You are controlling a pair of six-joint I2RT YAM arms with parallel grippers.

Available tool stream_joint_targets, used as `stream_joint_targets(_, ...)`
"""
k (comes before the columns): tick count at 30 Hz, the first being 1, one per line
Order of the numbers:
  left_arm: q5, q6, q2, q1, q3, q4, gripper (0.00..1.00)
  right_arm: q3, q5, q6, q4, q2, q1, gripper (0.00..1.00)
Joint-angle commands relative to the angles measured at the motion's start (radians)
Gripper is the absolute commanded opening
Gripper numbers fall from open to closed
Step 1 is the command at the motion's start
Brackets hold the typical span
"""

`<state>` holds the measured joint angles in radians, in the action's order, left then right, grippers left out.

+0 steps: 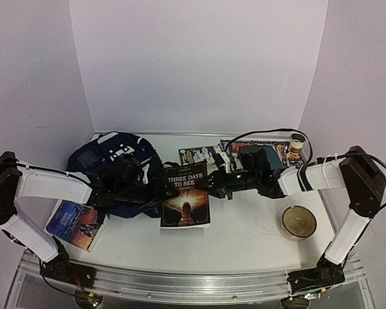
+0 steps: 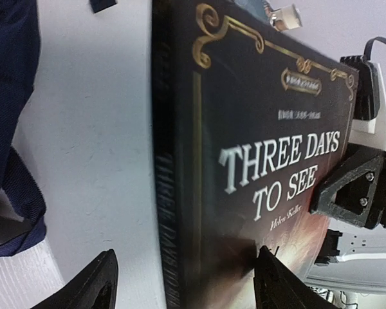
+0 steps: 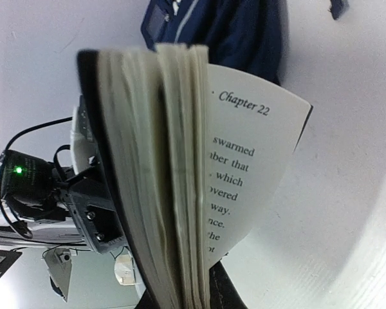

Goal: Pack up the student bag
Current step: Pass from the right arm to the left

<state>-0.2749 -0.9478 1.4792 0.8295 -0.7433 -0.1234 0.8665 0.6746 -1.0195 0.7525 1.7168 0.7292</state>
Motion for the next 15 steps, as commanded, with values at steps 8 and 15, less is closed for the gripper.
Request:
stream_joint_targets(8,-0.185,-0.077,-0.104,-0.012,-0.012,-0.235,0.23,0.116,0.103,-0.018,0.146,-0.035,-0.004,0.04)
stream_joint_targets(15,-0.016,-0.148,-0.259,-0.035,0.034,-0.239,0.00,0.097,0.020,-0.026,0.138,-0.054,-0.021,0.47)
